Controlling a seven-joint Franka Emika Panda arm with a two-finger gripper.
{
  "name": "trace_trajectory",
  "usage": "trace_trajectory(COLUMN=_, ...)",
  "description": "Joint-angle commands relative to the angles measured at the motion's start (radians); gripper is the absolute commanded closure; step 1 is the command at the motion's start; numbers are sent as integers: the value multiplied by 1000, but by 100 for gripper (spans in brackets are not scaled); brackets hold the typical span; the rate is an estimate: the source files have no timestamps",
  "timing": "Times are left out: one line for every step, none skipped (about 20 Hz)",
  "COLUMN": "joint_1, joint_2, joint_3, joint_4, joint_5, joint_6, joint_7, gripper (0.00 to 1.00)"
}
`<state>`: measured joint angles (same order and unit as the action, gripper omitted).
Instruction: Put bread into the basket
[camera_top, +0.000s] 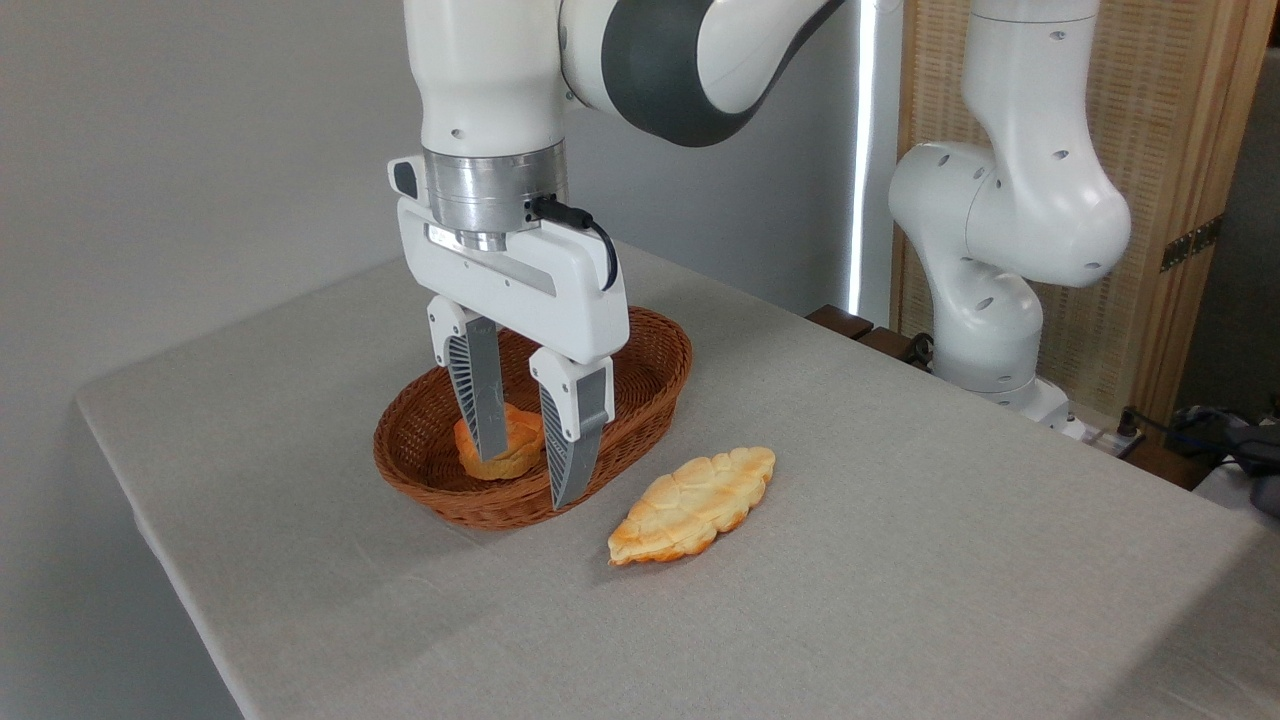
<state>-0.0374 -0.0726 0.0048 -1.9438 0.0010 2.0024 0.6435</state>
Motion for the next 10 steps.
trace_trajectory(joint_1=19, joint_2=-7, joint_3=-19, joint_4=13, joint_5=-10, joint_6=-101, joint_7=21, gripper=0)
trace_trajectory(joint_1=19, joint_2=-7, joint_3=-17, joint_4=13, joint_5=-10, joint_6=-102, joint_7=21, gripper=0)
trace_trajectory(joint_1=19, joint_2=-7, joint_3=-17, joint_4=13, joint_5=-10, joint_6=-100, joint_7=21, gripper=0)
trace_trajectory(joint_1=19, joint_2=-7, joint_3=-17, joint_4=13, joint_5=-10, joint_6=-100, joint_7=21, gripper=0)
trace_trajectory(joint_1=19, joint_2=-7, joint_3=-17, joint_4=13, joint_5=-10, joint_6=-100, joint_7=21, gripper=0)
trace_trajectory(joint_1=19, joint_2=-7, joint_3=-19, joint_4=13, joint_5=-10, joint_6=-102, joint_7=21, gripper=0)
trace_trajectory(joint_1=19, joint_2=-7, joint_3=-20, joint_4=13, joint_5=-10, joint_6=-103, joint_7=21, gripper=0)
trace_trajectory(joint_1=19, joint_2=-7, joint_3=-20, joint_4=13, joint_5=-10, joint_6=-105, joint_7=21, gripper=0)
trace_trajectory(joint_1=19, joint_2=-7, joint_3=-20, joint_4=13, joint_5=-10, joint_6=-106, joint_7=21, gripper=0)
trace_trajectory(joint_1=19, joint_2=-9, joint_3=-19, joint_4=13, joint_5=-10, joint_6=-106, joint_7=21, gripper=0)
